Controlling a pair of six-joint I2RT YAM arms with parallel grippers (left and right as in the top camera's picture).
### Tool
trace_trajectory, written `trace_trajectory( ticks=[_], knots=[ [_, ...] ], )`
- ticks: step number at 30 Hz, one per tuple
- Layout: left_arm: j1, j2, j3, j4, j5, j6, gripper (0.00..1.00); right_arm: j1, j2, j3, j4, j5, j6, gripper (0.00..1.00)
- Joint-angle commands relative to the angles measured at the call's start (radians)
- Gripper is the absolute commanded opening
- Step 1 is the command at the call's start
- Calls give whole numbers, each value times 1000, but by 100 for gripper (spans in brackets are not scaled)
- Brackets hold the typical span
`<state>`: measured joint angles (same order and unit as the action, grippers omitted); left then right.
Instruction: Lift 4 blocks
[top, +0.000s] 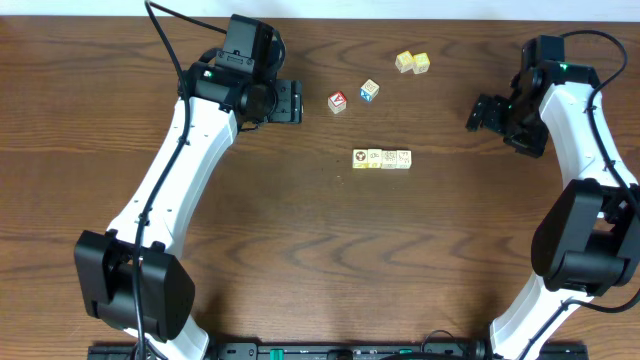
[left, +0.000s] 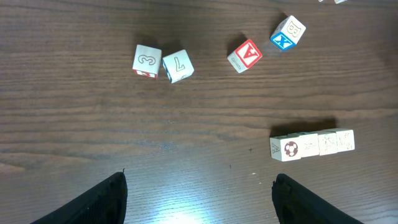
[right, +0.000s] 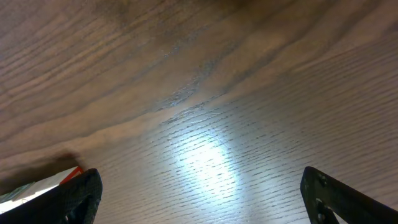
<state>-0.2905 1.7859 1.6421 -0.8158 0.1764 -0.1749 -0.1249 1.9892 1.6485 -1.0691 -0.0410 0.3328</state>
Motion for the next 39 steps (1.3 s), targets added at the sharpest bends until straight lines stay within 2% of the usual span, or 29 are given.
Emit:
trace_trajectory(
  ticks=[1, 23, 36, 39],
  knots=[
    [4, 10, 0, -6, -11, 18, 75, 2, -3, 12, 0, 7, -4, 99],
    [4, 10, 0, -6, -11, 18, 75, 2, -3, 12, 0, 6, -4, 99],
    [4, 10, 0, 5, 21, 13, 75, 2, -3, 12, 94, -184, 190, 99],
    [3, 10, 0, 14, 26, -45, 75, 11, -3, 9, 129, -263, 215, 99]
  ],
)
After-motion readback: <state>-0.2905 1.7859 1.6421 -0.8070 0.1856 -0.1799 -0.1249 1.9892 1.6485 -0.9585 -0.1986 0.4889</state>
